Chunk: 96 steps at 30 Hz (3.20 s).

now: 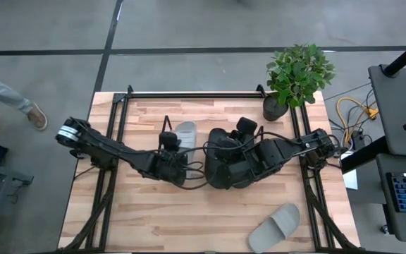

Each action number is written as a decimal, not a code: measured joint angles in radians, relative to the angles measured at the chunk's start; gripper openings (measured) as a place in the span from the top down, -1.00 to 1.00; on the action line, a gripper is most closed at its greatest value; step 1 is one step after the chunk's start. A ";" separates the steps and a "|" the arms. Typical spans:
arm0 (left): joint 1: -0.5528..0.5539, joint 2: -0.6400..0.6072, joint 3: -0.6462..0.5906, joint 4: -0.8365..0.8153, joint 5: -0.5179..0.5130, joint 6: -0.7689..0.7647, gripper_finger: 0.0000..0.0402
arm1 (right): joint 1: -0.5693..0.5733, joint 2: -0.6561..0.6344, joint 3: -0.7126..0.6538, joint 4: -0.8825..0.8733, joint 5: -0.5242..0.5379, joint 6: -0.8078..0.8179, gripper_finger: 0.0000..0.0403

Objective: Pick and place slides into the shelf
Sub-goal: Put the left gray slides on the shelf

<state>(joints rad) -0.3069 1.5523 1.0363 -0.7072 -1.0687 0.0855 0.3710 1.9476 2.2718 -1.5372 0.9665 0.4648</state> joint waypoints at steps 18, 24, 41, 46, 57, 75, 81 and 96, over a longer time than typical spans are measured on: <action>0.053 0.017 -0.008 -0.098 0.096 -0.106 1.00 | 0.000 0.000 -0.002 0.004 0.002 0.000 0.49; 0.053 0.017 -0.009 -0.100 0.101 -0.101 0.97 | 0.000 0.000 -0.002 0.006 0.001 0.000 0.51; 0.055 0.016 0.007 -0.150 0.243 -0.070 0.23 | 0.000 0.000 -0.002 0.008 0.000 0.006 0.55; 0.055 0.012 0.023 -0.168 0.280 -0.070 -0.06 | 0.000 0.000 -0.002 0.008 -0.001 0.007 0.56; 0.055 0.005 0.149 -0.308 0.388 -0.075 -0.35 | 0.000 0.001 -0.003 0.008 0.000 0.007 0.56; 0.042 -0.161 0.227 -0.370 0.732 0.026 0.64 | 0.002 0.001 -0.022 -0.033 -0.099 0.103 0.63; 0.025 -0.367 0.209 -0.236 0.799 0.026 0.94 | 0.015 -0.001 -0.088 -0.032 -0.083 0.104 0.66; -0.110 -0.902 -0.197 0.587 0.824 0.053 0.93 | 0.048 -0.077 -0.511 0.712 -0.276 -0.195 0.80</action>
<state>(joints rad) -0.4170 0.6505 0.8390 -0.1204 -0.2445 0.1389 0.4185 1.8705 1.7608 -0.8252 0.6905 0.2700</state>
